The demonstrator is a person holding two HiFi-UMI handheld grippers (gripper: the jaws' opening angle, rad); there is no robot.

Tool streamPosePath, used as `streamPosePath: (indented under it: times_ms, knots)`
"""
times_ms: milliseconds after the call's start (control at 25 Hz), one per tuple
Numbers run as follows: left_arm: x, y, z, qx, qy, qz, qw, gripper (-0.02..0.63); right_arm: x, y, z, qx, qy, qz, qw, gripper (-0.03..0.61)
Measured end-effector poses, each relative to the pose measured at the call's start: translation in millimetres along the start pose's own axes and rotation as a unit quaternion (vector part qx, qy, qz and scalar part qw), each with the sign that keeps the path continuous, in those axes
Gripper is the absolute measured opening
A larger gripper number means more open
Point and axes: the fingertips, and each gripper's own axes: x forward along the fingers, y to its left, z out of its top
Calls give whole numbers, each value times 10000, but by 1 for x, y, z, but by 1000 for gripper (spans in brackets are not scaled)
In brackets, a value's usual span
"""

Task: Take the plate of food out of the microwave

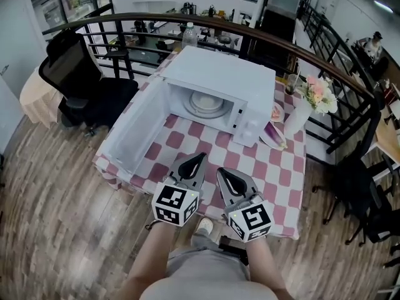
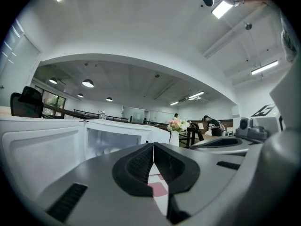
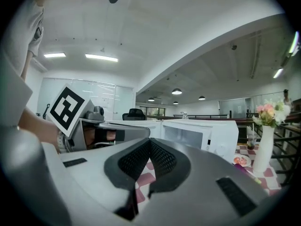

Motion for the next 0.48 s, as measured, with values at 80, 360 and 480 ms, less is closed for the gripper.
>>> streamPosePath:
  times_ms: [80,360,480]
  knots:
    - [18,8,-1,56,90,89,9999,5,9,-14,-4,59,34,6,10000,23]
    - [71,33,-13,-87,417,182,9989,97,43,-53,-13,199,108,137,9997,23]
    - [88,44,-23,-285,528,219,9980,147,56,-64,-17,239,108,180,9995,23]
